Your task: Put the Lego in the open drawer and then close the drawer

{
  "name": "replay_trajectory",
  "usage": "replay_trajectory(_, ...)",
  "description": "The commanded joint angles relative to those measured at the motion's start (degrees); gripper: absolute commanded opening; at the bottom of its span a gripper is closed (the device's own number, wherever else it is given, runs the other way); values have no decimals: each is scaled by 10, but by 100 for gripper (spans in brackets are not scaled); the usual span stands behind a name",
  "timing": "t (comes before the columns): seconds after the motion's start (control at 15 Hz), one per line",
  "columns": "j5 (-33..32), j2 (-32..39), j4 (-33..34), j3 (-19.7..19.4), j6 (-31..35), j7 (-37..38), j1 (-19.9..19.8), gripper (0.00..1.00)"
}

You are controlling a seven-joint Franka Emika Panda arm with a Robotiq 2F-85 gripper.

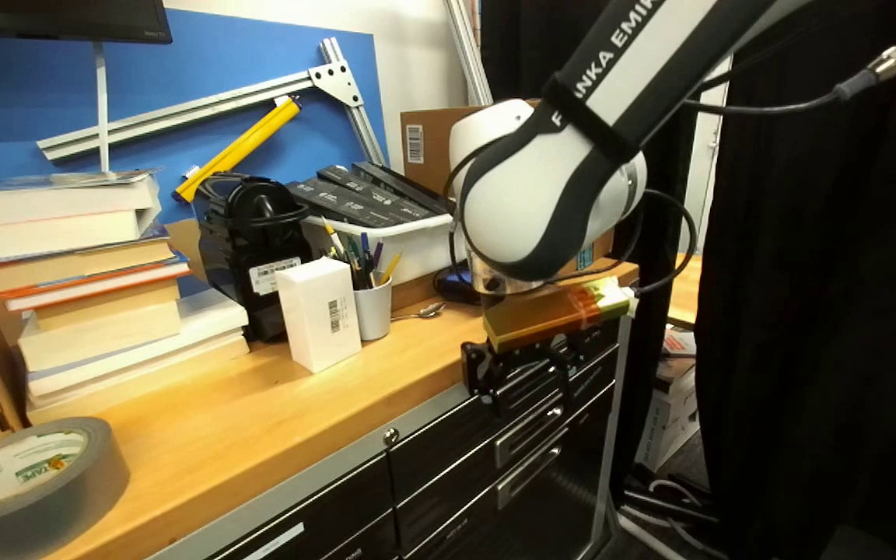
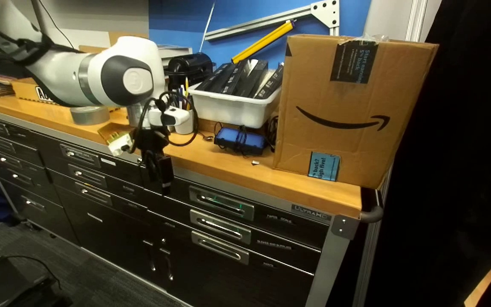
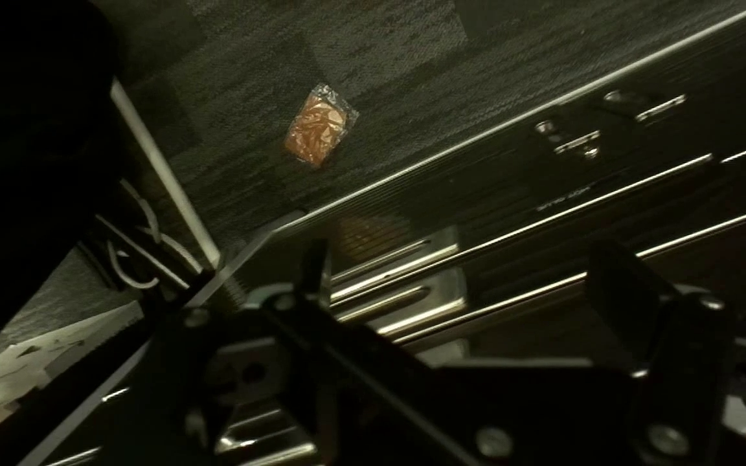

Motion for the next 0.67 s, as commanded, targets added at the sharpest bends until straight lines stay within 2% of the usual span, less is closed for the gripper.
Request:
replay_trajectory(0.0,77,-48,37,27,-91,-154,-24,100)
replay_trajectory(0.07,94,-58,53,-51,-123,-196,52,100)
replay_trajectory(0.4,154,-114,129,-142,-305,-403,88,100)
replay_trajectory(0.47,119,-93,104,-133,-254,-329,100,100)
replay_trajectory(0.6,136,-112,121,-153,-292,-377,100,100)
